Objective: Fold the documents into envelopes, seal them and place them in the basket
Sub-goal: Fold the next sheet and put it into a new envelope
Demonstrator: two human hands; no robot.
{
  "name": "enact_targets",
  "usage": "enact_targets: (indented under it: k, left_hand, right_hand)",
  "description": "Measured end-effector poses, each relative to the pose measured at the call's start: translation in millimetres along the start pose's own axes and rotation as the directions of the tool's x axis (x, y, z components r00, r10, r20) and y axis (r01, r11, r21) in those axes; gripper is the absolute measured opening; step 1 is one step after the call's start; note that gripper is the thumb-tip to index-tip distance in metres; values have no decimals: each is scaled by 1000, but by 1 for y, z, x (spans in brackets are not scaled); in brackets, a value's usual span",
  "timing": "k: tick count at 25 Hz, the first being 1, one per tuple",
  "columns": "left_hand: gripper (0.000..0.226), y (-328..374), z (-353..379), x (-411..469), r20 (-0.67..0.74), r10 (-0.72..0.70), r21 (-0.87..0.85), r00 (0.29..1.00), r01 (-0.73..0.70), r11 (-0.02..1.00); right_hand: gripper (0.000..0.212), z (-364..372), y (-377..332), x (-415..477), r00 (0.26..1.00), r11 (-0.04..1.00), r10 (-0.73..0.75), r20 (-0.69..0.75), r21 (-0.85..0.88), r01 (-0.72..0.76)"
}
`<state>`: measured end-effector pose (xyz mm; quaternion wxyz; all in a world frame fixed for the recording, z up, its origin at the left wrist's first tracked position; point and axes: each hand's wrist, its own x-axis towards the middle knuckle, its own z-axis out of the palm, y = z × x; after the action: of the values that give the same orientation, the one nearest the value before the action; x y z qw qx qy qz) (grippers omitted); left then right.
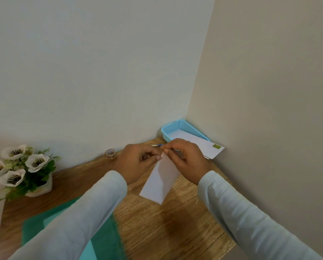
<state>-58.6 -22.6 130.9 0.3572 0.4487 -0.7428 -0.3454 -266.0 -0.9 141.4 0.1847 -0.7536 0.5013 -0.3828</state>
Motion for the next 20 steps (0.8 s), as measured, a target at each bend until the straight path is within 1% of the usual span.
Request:
enact_targets:
  k: [1,2,3,4,5,6,7,8,9,11,14,15,17,19,20]
  left_hand:
    - [10,-4,0,1,-23,-33,-36,999,33,999]
    - [7,-11,3,0,-25,-62,-46,998,60,997]
    - [4,-16,8,-2,-4,-89,-52,996,89,995]
    - [4,-23,17,-4,31,-128,-71,991,130,989]
    - [6,-32,28,-10,68,-174,-94,982,180,979]
    - [9,-41,40,-19,88,-221,-98,971,229,969]
    - [13,-48,50,-27,109,-268,-69,957,277,958]
    - [16,-55,59,-35,145,-314,-1,938,317,948]
    - [21,-60,66,-43,190,-354,105,916,339,935]
    - [44,-69,78,-57,266,-382,329,885,290,899]
    - [79,-67,92,-60,309,-393,607,866,139,783]
    - [86,-66,97,-57,329,-398,664,856,91,743]
    - [91,-64,105,-54,345,-428,723,835,54,689]
    - [91,-64,109,-50,339,-480,739,809,87,668]
    - [90,-65,110,-47,331,-503,737,798,114,666]
  right_hand:
    - [14,0,5,-1,997,998,45,-58,48,-42]
    - [13,2,10,-4,991,991,107,-81,92,-99]
    - [10,7,16,-7,984,981,167,-55,111,-160]
    - [9,17,25,-12,977,972,214,0,96,-213]
    - [11,28,33,-21,966,965,254,47,59,-257]
    - [13,37,40,-31,953,953,297,65,37,-300]
    - [15,40,45,-37,939,939,340,45,35,-342]
    - [17,40,50,-38,924,923,381,18,56,-382]
    - [17,38,56,-38,909,906,417,4,72,-416]
    - [15,36,62,-43,893,891,450,17,51,-451]
    - [17,42,64,-52,875,874,480,59,50,-483]
    - [17,45,63,-54,868,867,492,70,49,-496]
    - [17,48,65,-60,845,847,527,93,32,-531]
    - [16,49,68,-64,819,823,563,111,18,-568]
    - [16,49,70,-66,791,798,598,127,-2,-603]
